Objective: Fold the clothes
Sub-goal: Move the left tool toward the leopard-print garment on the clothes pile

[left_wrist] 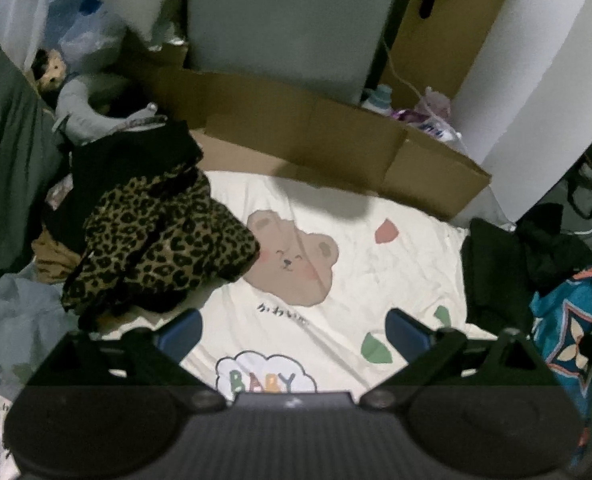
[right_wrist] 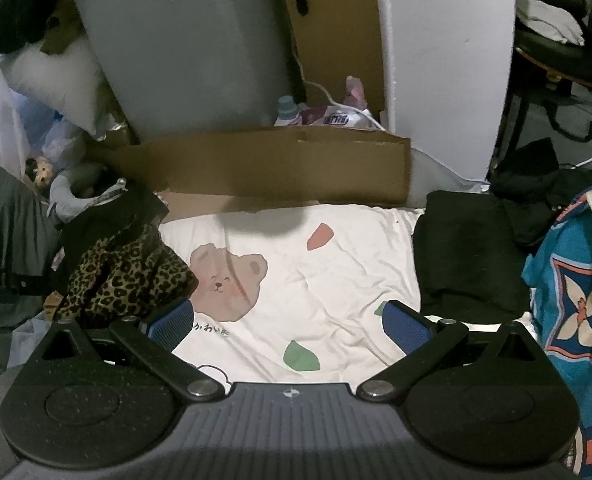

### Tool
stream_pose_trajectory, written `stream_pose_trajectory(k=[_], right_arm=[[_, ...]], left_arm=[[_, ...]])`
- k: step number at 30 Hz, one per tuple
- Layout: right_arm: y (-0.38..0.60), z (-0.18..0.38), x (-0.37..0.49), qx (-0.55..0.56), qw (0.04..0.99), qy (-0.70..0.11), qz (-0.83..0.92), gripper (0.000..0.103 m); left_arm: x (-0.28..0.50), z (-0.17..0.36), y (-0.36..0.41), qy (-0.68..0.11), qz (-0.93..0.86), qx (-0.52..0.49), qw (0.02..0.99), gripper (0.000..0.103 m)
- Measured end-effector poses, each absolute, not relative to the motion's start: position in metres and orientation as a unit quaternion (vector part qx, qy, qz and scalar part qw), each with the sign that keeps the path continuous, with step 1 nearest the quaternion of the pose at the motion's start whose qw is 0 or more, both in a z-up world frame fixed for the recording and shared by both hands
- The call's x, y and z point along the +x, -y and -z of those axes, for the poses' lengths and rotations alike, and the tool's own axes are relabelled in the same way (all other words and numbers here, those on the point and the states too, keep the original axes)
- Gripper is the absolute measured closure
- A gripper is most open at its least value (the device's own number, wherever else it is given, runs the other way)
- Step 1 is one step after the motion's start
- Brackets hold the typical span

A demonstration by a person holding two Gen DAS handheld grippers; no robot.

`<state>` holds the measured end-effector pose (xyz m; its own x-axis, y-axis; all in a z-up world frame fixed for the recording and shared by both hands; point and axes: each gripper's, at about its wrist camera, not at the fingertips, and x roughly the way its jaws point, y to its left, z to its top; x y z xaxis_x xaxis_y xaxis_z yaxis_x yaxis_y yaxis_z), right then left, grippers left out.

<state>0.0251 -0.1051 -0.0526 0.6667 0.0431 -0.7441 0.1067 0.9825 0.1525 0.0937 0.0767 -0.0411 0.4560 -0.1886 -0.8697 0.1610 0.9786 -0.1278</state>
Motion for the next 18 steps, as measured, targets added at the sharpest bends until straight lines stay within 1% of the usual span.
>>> stream_pose_trajectory(k=[9, 12, 18], right_arm=[[0.094, 0.076, 0.054, 0.083, 0.901, -0.426, 0.006, 0.000], [0.093, 0.088, 0.065, 0.084, 0.896, -0.436, 0.006, 0.000], [0.090, 0.112, 0.086, 0.076, 0.889, -0.452, 0.009, 0.000]], left_arm=[[0.110, 0.059, -0.108, -0.535, 0.066, -0.012, 0.842, 0.004], [0.122, 0.064, -0.123, -0.540, 0.048, 0.002, 0.840, 0.004], [0.140, 0.087, -0.141, -0.554, 0.041, 0.011, 0.831, 0.004]])
